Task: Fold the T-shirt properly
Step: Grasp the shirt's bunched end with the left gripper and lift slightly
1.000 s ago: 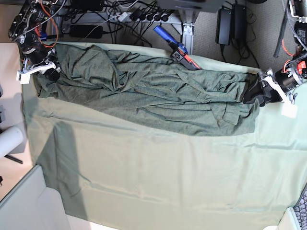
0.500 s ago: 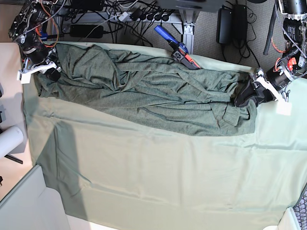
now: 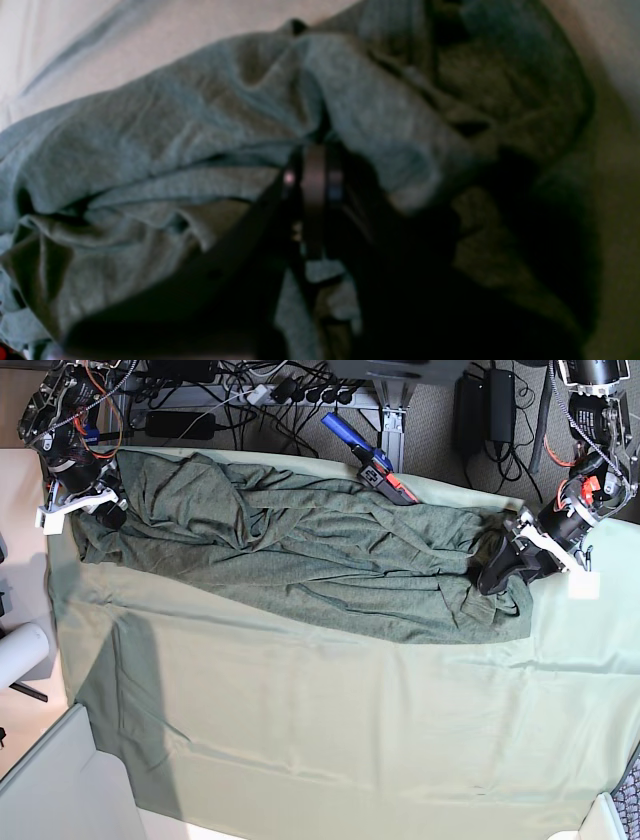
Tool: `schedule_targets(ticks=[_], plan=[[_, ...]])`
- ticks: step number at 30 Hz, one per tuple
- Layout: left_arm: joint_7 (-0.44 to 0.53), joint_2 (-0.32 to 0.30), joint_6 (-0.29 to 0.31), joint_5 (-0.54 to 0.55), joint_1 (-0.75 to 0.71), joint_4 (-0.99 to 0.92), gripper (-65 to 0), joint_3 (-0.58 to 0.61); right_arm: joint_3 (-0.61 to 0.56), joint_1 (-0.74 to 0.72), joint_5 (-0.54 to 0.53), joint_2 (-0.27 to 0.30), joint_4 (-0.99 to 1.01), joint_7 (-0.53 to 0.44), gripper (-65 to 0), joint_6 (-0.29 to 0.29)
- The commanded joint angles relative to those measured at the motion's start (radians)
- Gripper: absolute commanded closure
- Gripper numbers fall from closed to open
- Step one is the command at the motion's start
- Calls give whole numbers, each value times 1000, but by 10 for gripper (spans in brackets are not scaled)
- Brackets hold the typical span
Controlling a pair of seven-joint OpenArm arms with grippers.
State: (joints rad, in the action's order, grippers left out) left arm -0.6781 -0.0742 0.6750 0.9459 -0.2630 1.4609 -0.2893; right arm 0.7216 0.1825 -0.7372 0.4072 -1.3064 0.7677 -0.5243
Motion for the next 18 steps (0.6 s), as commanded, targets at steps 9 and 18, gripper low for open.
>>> schedule_targets(ticks=[9,18], plan=[[-6,44,-55,-51,-3,4,-246,9,6,-2,-5,22,-14,7,0,-3],[9,46,-55,-158,-3,4,0,23,6,-2,-8,22,-14,7,0,-3]])
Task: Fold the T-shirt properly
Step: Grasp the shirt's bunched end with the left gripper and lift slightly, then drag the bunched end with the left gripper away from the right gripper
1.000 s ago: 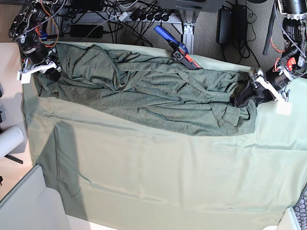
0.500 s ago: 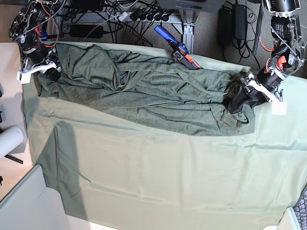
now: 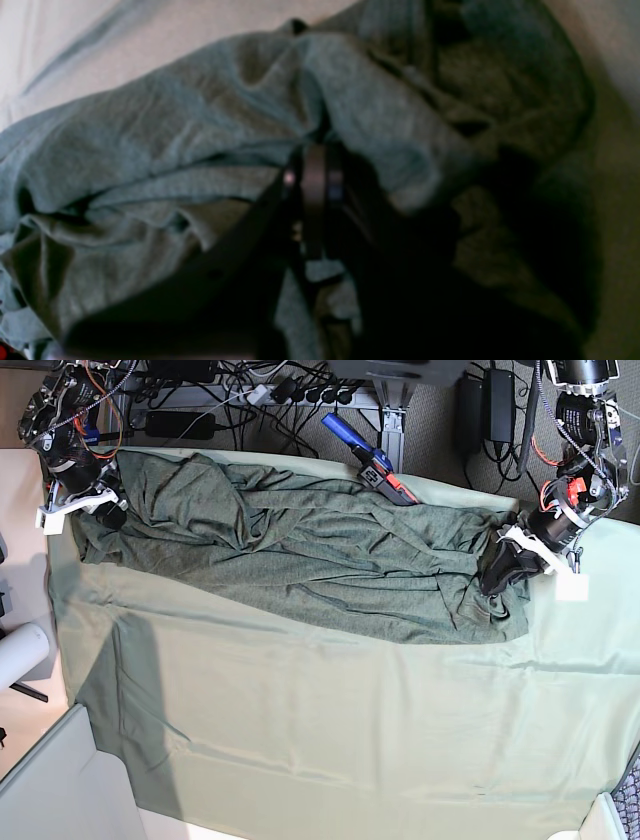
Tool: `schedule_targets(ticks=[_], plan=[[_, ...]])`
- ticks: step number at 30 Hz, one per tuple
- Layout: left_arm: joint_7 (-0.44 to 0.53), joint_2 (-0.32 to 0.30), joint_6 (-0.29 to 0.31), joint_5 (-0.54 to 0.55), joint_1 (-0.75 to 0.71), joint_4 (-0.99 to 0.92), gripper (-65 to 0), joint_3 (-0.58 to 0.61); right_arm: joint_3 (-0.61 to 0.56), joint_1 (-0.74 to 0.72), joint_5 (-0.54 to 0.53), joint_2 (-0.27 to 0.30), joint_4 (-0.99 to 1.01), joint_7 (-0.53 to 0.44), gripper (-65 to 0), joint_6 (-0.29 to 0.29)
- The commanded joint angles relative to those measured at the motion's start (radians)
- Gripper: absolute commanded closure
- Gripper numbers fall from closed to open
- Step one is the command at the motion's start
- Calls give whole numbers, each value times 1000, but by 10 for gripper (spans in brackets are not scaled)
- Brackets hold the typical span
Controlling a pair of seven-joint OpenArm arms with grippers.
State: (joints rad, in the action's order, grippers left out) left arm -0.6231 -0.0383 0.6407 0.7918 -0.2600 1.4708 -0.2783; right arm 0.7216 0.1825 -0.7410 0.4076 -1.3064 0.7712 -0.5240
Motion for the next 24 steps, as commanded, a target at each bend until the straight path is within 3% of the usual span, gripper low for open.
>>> schedule_targets(ticks=[1,8,14,17,24], plan=[[-46,10,-20,-8,-6,-6,0,11,6,-2,-4,22,-14,4,0,-4],[-6,2,-20,-102,-6,-6,0,11,6,-2,-4,22,-14,4,0,-4],[2,-17,-15,-112,-6,-6,0,10,6,-2,-4,22,-14,3,0,-4],[55,-32,49,-132,-6,-6,0,10,6,-2,-4,22,-14,3,0,-4],[80,-48,52,-166,34,-6,0,8,6,-2,-4,22,-14,3,0,-4]])
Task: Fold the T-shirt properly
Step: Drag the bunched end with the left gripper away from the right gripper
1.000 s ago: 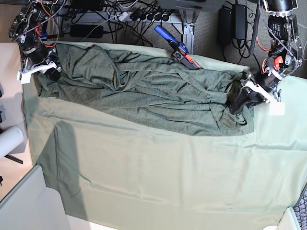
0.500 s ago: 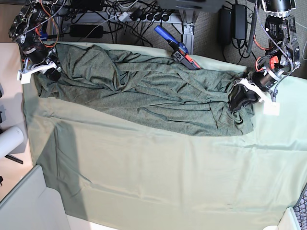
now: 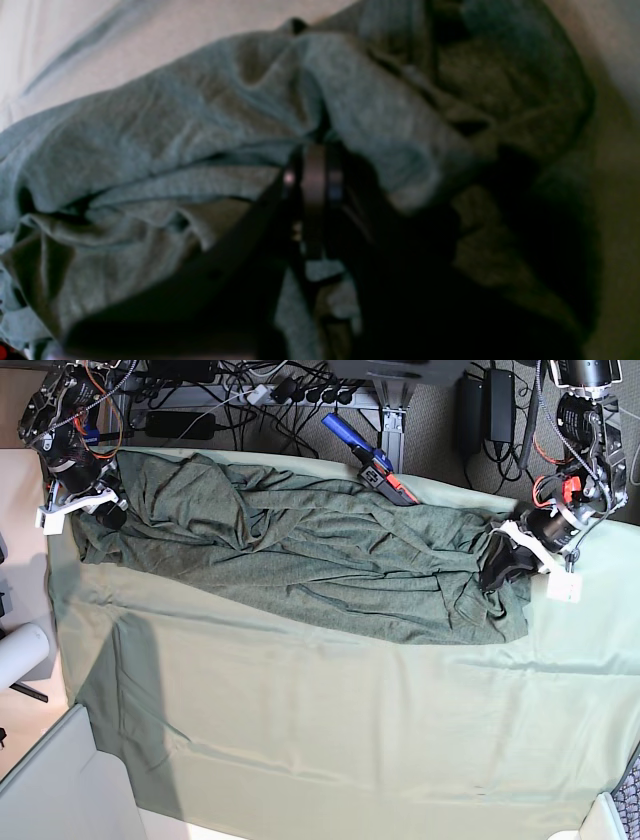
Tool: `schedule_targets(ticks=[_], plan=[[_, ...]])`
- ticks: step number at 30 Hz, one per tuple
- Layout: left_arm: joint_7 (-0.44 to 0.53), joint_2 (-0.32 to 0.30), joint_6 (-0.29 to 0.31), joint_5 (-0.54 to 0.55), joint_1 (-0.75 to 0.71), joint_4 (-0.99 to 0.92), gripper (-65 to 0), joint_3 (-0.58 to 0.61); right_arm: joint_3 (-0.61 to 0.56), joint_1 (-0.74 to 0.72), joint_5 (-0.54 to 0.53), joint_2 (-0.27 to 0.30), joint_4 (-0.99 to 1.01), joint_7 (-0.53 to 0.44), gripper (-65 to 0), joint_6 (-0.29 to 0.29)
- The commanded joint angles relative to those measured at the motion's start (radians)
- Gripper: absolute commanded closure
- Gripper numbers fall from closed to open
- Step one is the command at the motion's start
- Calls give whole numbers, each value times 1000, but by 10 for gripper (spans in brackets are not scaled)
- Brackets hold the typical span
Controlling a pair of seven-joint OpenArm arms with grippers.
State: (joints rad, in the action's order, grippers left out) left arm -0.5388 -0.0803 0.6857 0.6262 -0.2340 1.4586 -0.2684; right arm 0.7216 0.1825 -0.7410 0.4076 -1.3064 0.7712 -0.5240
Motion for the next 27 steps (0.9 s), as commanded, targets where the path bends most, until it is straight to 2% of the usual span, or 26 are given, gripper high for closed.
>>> schedule_targets(ticks=[1,15,21,27], plan=[[-4,-8,7,-7,18,6,0,-2,6,-2,-4,22,-14,2,0,-4],[-41,-26,7,-43,51,6,0,-1,37,-7,-83,28,-17,-6,0,-4],[-40,-58,8,-40,51,6,0,-1,88,-7,-125,30,-24,4,0,-4],[-40,-84,8,-40,51,6,0,-1,90,-8,-138,30,-75,5,0,-5]])
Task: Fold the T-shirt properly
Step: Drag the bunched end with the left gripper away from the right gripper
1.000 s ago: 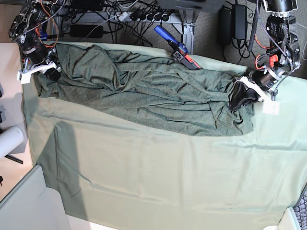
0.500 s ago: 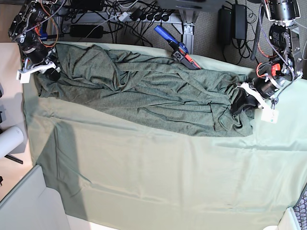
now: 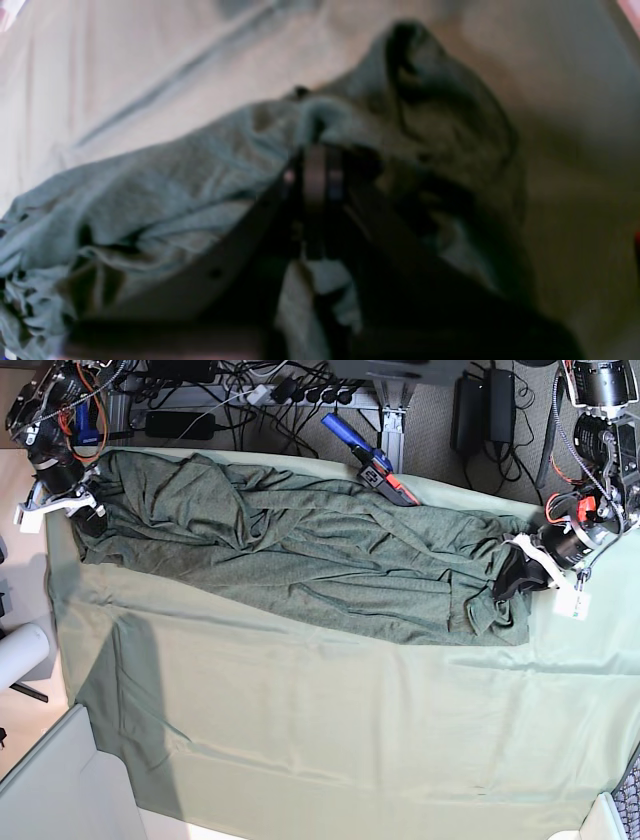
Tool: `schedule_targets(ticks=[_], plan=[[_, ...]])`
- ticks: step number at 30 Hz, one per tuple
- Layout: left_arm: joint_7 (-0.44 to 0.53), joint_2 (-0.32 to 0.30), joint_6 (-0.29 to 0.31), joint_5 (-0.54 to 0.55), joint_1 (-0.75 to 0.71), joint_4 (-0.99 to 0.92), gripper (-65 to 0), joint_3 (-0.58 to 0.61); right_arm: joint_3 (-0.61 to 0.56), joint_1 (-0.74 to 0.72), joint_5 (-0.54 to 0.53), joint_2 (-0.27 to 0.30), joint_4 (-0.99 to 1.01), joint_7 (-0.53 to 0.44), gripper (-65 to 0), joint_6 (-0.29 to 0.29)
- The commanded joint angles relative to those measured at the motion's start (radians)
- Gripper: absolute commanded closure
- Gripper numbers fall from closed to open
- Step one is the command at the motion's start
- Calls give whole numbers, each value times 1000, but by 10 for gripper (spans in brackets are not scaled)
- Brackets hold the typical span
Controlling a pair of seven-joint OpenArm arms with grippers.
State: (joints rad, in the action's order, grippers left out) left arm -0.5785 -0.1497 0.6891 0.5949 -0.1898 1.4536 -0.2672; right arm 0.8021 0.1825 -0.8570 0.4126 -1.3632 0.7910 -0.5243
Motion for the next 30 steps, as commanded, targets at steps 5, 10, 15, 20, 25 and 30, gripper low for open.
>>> schedule_targets(ticks=[5,10,15,20,25,30], plan=[[-1,-14,4,-9,6,11,0,-2,10,-7,-26,25,-91,0,0,-5],[7,-24,4,-9,8,11,0,-7,10,-7,-25,24,-114,11,0,-5],[-13,-46,4,-11,47,11,0,-7,10,-8,-22,25,-114,10,0,-5],[-35,-56,3,-44,124,-17,0,-7,10,-7,-21,25,-114,10,0,-5],[-37,-91,3,-38,207,-165,0,-7,10,-7,-14,25,-114,11,0,-5],[-116,-134,9,68,210,-163,0,-7,9,-7,-13,25,-114,10,0,-5]])
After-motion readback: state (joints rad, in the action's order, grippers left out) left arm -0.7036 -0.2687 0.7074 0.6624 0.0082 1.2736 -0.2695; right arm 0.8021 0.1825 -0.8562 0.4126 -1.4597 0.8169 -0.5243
